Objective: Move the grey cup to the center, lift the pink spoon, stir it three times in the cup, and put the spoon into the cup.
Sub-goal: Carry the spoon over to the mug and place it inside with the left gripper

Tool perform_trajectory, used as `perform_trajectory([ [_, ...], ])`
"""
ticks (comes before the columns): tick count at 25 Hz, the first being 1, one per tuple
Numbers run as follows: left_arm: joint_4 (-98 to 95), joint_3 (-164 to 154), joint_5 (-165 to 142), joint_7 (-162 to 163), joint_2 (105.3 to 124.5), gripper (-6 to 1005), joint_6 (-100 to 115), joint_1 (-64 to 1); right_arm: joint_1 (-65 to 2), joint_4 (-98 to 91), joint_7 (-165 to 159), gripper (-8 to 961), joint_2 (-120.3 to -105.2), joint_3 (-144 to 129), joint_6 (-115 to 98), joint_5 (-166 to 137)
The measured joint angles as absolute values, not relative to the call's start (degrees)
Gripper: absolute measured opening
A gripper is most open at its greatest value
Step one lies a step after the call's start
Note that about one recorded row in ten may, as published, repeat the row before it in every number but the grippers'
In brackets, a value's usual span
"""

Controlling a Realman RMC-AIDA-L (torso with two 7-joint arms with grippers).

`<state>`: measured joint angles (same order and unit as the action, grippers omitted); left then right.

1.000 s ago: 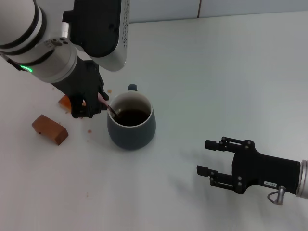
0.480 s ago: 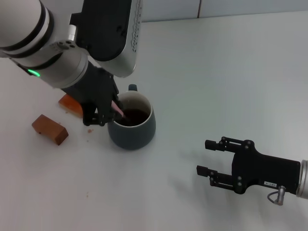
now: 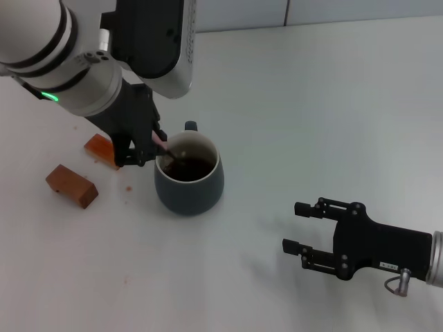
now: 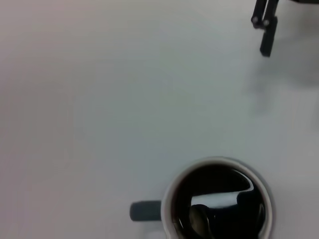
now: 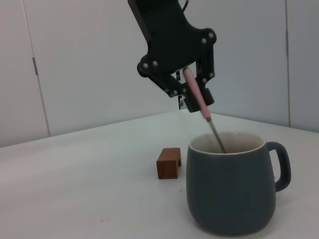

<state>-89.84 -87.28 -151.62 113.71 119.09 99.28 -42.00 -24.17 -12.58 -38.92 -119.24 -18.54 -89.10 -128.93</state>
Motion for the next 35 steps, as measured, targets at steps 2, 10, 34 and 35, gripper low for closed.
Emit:
perform_trajectory([
  [2, -90.1, -87.3, -152.1, 114.3, 119.09, 133, 100.4, -42.0, -24.2, -12.6, -38.9, 680, -119.26, -18.5, -89.1, -128.9],
  [10, -93.3, -87.2, -147.0, 114.6, 119.08, 135, 105.0, -41.5, -24.0, -12.6, -38.9, 680, -119.27, -18.6, -89.1, -128.9],
  [34, -92.4, -87.9, -151.3, 118.0, 119.09, 142, 103.1, -41.6, -23.5, -12.5, -38.9, 680, -119.26, -18.9, -89.9, -128.9],
  [35, -92.7, -87.9, -150.3, 118.2, 119.09, 142, 103.3, -41.5, -23.5, -12.5, -38.9, 680, -119.26, -18.9, -89.9, -128.9],
])
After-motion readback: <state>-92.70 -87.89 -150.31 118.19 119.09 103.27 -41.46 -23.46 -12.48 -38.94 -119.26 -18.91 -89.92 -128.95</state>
